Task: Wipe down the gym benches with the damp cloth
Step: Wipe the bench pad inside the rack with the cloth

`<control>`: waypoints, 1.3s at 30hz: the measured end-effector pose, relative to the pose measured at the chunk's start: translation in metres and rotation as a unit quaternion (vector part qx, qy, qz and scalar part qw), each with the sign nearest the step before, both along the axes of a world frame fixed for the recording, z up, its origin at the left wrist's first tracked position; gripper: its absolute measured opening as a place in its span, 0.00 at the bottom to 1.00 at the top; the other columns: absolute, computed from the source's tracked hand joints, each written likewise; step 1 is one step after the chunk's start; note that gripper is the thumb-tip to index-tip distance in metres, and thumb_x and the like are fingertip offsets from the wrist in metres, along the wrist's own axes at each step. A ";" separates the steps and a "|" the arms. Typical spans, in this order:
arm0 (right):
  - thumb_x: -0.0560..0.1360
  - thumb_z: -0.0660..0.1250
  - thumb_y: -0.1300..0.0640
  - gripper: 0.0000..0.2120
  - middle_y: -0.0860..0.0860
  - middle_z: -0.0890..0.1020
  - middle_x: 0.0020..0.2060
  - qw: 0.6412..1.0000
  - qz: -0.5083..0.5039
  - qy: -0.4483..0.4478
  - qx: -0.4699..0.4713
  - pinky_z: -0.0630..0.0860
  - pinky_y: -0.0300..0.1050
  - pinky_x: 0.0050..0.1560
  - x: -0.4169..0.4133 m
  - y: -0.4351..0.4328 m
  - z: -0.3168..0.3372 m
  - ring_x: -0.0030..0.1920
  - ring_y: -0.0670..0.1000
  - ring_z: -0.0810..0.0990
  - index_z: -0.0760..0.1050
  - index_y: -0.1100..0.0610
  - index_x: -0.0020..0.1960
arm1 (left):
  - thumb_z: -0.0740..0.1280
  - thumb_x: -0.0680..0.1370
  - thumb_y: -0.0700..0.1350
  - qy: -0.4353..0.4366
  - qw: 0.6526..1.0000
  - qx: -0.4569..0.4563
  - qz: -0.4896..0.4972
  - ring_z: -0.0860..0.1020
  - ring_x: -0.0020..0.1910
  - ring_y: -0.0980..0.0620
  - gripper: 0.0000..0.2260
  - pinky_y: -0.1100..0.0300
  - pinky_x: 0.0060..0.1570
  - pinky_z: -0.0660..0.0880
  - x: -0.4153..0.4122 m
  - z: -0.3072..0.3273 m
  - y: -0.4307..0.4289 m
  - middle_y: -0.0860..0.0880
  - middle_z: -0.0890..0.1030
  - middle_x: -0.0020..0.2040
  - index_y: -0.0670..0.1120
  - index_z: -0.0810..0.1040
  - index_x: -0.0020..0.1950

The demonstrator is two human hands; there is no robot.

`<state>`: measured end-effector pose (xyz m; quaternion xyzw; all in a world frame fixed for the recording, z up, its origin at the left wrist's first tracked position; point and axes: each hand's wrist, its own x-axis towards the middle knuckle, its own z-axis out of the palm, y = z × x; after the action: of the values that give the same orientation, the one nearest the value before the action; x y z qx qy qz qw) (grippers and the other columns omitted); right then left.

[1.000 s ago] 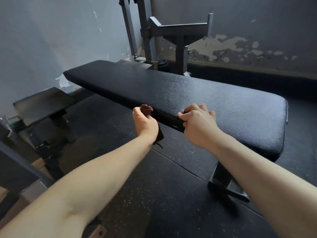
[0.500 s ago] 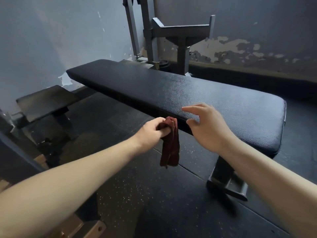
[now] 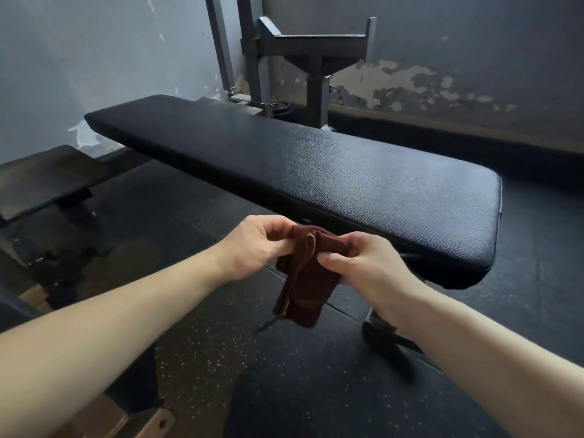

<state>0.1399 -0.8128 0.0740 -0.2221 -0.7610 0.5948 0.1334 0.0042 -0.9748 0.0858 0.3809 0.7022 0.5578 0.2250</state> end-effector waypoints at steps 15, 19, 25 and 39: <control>0.71 0.78 0.56 0.08 0.49 0.78 0.44 0.824 0.005 0.138 0.550 0.68 0.48 0.50 -0.061 0.030 0.065 0.50 0.56 0.77 0.86 0.47 0.49 | 0.73 0.73 0.50 0.386 0.881 -0.018 0.274 0.70 0.59 0.49 0.15 0.59 0.62 0.67 -0.065 -0.023 0.023 0.50 0.74 0.61 0.47 0.82 0.59; 0.72 0.78 0.54 0.12 0.52 0.76 0.50 0.782 0.127 0.094 0.603 0.76 0.56 0.52 -0.055 0.041 0.037 0.53 0.59 0.74 0.85 0.49 0.55 | 0.71 0.73 0.55 0.411 0.863 -0.060 0.286 0.68 0.64 0.47 0.19 0.54 0.59 0.61 -0.079 -0.026 0.027 0.52 0.75 0.65 0.51 0.82 0.62; 0.78 0.69 0.64 0.18 0.49 0.77 0.60 0.823 0.134 0.092 0.545 0.76 0.48 0.58 -0.042 0.064 0.052 0.56 0.56 0.79 0.84 0.45 0.61 | 0.70 0.74 0.59 0.405 0.868 -0.049 0.283 0.69 0.63 0.49 0.18 0.54 0.60 0.60 -0.086 -0.033 0.026 0.55 0.77 0.62 0.54 0.82 0.60; 0.74 0.73 0.51 0.17 0.56 0.74 0.68 0.721 0.246 0.093 0.641 0.78 0.62 0.57 -0.060 0.050 0.033 0.63 0.62 0.74 0.83 0.50 0.62 | 0.65 0.77 0.63 0.422 0.863 -0.034 0.276 0.68 0.65 0.50 0.20 0.56 0.59 0.59 -0.090 -0.042 0.027 0.56 0.75 0.64 0.54 0.81 0.63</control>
<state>0.0801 -0.7629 0.1075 0.1682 -0.9721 -0.0058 0.1633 -0.0853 -0.9482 0.0441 0.3627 0.8252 0.3588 -0.2424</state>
